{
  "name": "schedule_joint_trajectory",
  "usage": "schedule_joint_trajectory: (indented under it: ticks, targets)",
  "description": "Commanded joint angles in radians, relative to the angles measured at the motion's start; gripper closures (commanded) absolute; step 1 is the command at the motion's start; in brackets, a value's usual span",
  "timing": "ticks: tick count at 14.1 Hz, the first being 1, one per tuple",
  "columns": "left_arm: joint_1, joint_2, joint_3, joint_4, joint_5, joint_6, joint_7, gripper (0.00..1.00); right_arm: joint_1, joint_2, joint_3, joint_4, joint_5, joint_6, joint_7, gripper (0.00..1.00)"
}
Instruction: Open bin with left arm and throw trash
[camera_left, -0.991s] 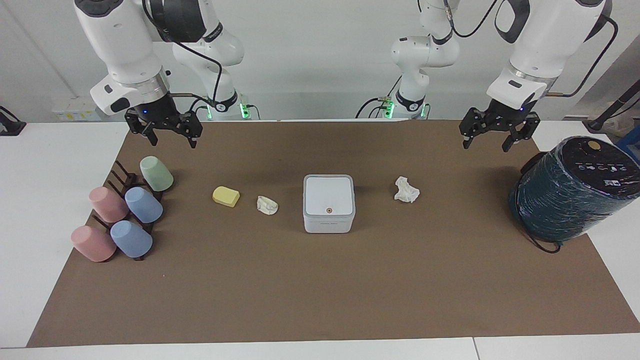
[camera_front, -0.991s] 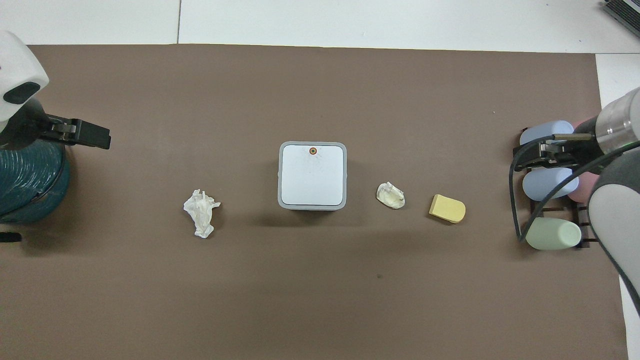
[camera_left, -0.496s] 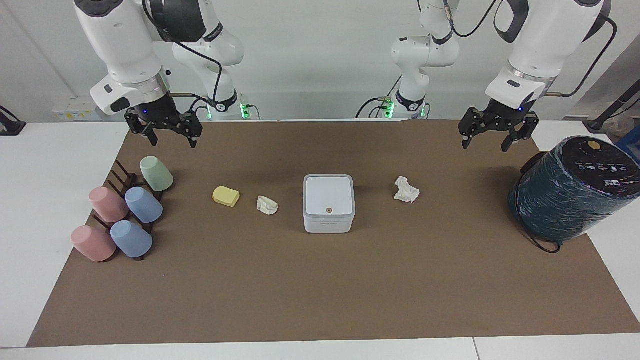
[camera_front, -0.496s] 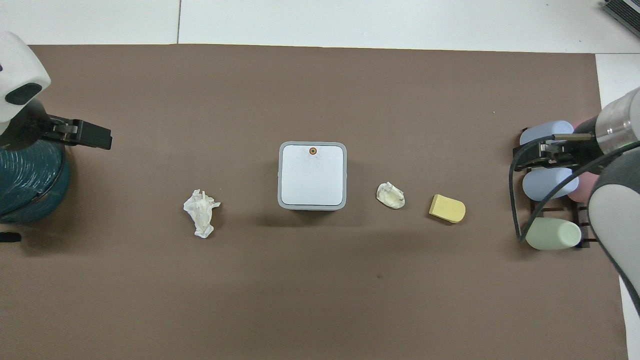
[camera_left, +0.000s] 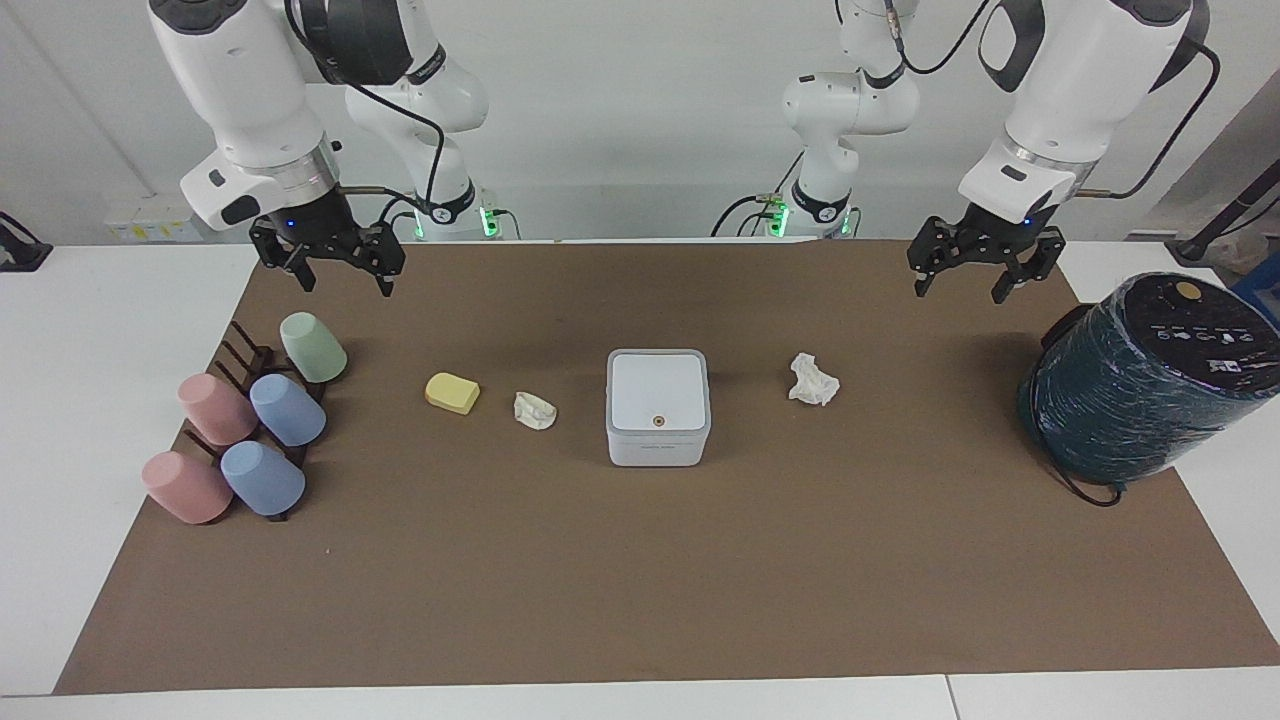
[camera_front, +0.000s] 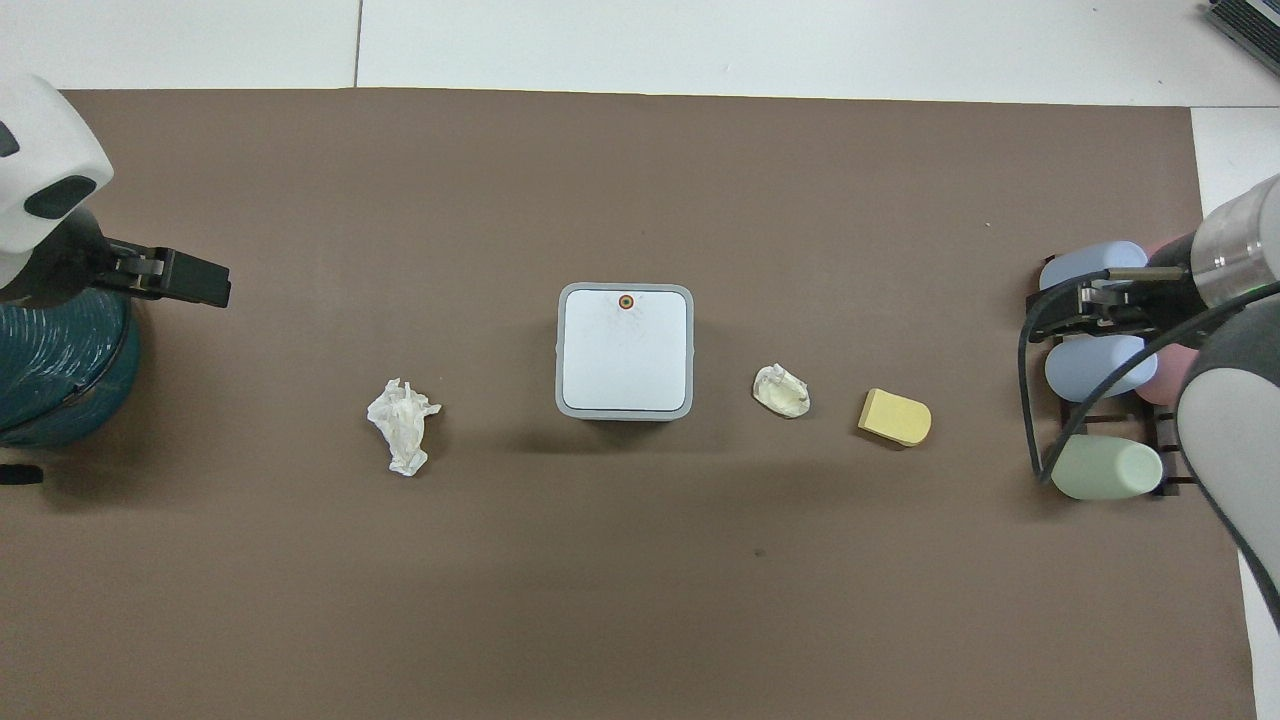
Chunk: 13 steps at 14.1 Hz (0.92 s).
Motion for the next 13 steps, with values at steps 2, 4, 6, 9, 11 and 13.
schedule_joint_trajectory:
  ticks: [2, 4, 6, 9, 11, 13]
  targets:
    - [-0.053, -0.038, 0.007, -0.050, -0.015, 0.027, -0.062, 0.10, -0.018, -0.025, 0.007, -0.024, 0.021, -0.002, -0.031, 0.00]
    - [-0.103, -0.046, 0.007, -0.064, -0.015, 0.030, -0.124, 0.39, -0.018, -0.025, 0.007, -0.024, 0.021, -0.002, -0.031, 0.00]
    - [-0.150, -0.054, 0.007, -0.075, -0.015, 0.030, -0.188, 0.59, -0.018, -0.025, 0.007, -0.024, 0.021, -0.002, -0.031, 0.00]
    - [-0.219, -0.055, 0.005, -0.088, -0.015, 0.054, -0.286, 0.78, -0.018, -0.025, 0.007, -0.024, 0.021, -0.002, -0.031, 0.00]
    - [-0.268, -0.054, 0.005, -0.104, -0.015, 0.087, -0.346, 0.90, -0.018, -0.025, 0.007, -0.024, 0.021, -0.002, -0.031, 0.00]
    - [-0.311, -0.051, 0.005, -0.128, -0.015, 0.126, -0.389, 0.99, -0.018, -0.025, 0.007, -0.024, 0.021, -0.002, -0.031, 0.00]
